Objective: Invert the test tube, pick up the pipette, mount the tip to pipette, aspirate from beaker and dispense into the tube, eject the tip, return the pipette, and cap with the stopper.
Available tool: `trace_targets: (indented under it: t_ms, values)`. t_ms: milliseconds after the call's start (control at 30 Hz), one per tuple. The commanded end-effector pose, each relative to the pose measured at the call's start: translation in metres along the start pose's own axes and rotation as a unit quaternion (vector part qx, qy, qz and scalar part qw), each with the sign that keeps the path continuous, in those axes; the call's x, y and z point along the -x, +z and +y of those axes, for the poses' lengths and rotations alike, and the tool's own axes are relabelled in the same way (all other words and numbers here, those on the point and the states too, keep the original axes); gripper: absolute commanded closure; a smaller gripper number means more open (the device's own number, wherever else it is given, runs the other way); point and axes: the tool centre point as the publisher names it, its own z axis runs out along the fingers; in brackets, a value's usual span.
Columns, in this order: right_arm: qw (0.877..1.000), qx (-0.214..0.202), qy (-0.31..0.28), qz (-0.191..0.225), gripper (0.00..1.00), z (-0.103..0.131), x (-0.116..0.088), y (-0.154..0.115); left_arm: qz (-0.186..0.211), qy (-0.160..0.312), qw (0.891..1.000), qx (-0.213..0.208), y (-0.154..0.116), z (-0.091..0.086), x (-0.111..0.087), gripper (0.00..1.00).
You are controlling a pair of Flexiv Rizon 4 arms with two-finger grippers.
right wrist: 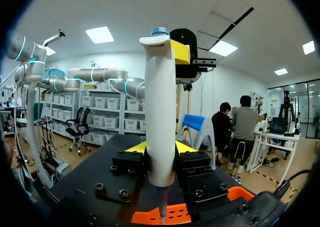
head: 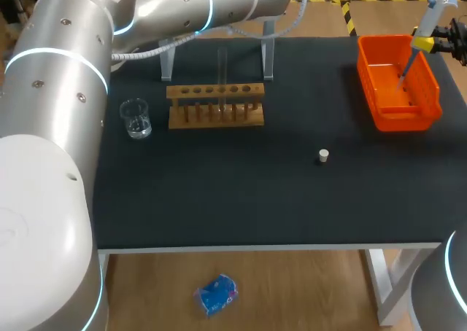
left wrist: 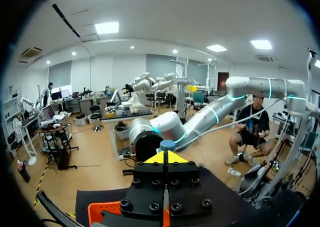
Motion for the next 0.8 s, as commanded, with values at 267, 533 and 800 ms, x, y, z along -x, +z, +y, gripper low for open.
trace_targets:
  t_ms: [267, 533, 800]
  values:
    - [1.000, -0.001, 0.000, 0.002, 1.00, 0.000, 0.001, -0.001, -0.001, -0.005, 1.000, -0.008, 0.003, 0.012, -0.003, 1.00]
    - [1.000, -0.001, 0.000, 0.002, 1.00, 0.000, 0.001, -0.001, -0.001, -0.017, 1.000, 0.001, 0.008, 0.021, -0.004, 1.00]
    - [1.000, -0.001, 0.000, 0.002, 1.00, 0.000, 0.001, -0.001, -0.002, -0.025, 1.000, 0.010, 0.015, 0.031, -0.006, 1.00]
